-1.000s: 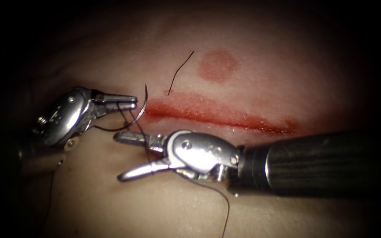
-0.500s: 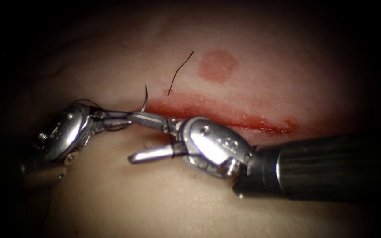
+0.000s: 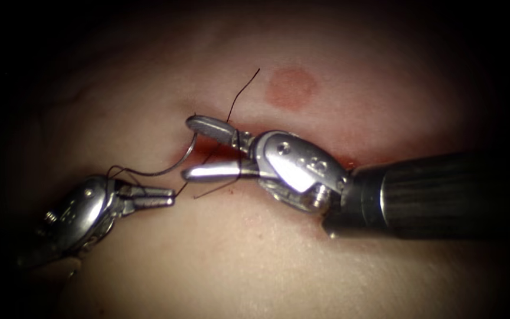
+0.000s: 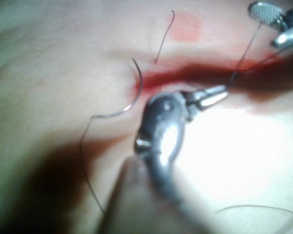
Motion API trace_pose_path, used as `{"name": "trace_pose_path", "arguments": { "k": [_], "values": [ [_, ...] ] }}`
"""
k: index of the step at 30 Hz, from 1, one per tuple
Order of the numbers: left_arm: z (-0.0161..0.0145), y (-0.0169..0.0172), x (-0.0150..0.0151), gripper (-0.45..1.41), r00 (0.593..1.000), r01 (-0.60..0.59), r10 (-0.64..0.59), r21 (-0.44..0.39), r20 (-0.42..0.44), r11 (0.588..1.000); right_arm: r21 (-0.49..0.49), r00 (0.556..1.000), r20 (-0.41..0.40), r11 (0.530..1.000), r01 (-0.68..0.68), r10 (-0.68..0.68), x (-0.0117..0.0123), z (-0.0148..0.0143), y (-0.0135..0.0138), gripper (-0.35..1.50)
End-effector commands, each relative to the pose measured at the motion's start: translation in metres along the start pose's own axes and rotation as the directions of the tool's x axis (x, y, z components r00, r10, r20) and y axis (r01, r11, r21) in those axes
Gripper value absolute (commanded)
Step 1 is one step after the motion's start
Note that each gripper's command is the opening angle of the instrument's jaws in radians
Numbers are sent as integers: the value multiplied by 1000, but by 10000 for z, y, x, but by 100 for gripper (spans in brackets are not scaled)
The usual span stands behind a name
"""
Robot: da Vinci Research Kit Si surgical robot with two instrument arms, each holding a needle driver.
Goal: Wound Closure
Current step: Double-wrap the suture around the right gripper.
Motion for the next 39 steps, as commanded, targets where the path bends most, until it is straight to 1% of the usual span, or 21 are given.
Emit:
{"name": "trace_pose_path", "arguments": {
  "k": [1,3,7,11,13,15,18,22,27,30,32,34,37,39],
  "values": [
    [6,2,-9,-35,1000,0,0,-2,-4,1000,-22,1000,3,1000,5,-5,-9,2,3,123],
    [10,8,-9,-35,1000,0,0,-5,8,1000,-55,1000,19,998,13,-12,-10,2,5,123],
    [17,16,-7,-35,1000,2,-2,-4,16,1000,-106,996,78,993,48,-40,-13,2,7,123],
    [26,22,-2,-35,1000,7,-7,-9,20,1000,-142,978,197,985,102,-73,-21,9,6,124],
    [30,23,2,-35,1000,11,-11,-15,15,1000,-135,968,231,982,129,-95,-27,13,5,124],
    [34,25,6,-35,1000,15,-15,-18,11,1000,-129,951,286,979,158,-116,-32,17,5,124],
    [39,27,14,-35,1000,12,-12,-23,10,1000,-108,926,346,974,197,-149,-38,20,5,126],
    [44,28,30,-35,1000,-4,4,-32,10,999,-57,903,391,975,217,-178,-47,23,3,126],
    [51,21,55,-35,1000,-31,31,-43,2,999,21,861,464,975,223,-207,-67,30,-6,126],
    [56,15,69,-35,999,-42,42,-50,0,998,47,837,503,973,224,-217,-78,32,-11,126],
    [59,10,76,-35,999,-49,49,-53,0,997,63,831,510,973,222,-223,-82,33,-13,128],
    [60,4,83,-35,998,-56,56,-57,4,997,101,829,511,973,206,-228,-85,32,-16,128],
    [59,-10,93,-35,998,-61,61,-66,6,996,194,839,485,966,172,-247,-86,29,-22,128],
    [58,-13,94,-35,998,-58,58,-67,3,996,211,839,482,963,169,-253,-86,28,-24,128]
  ]
}}
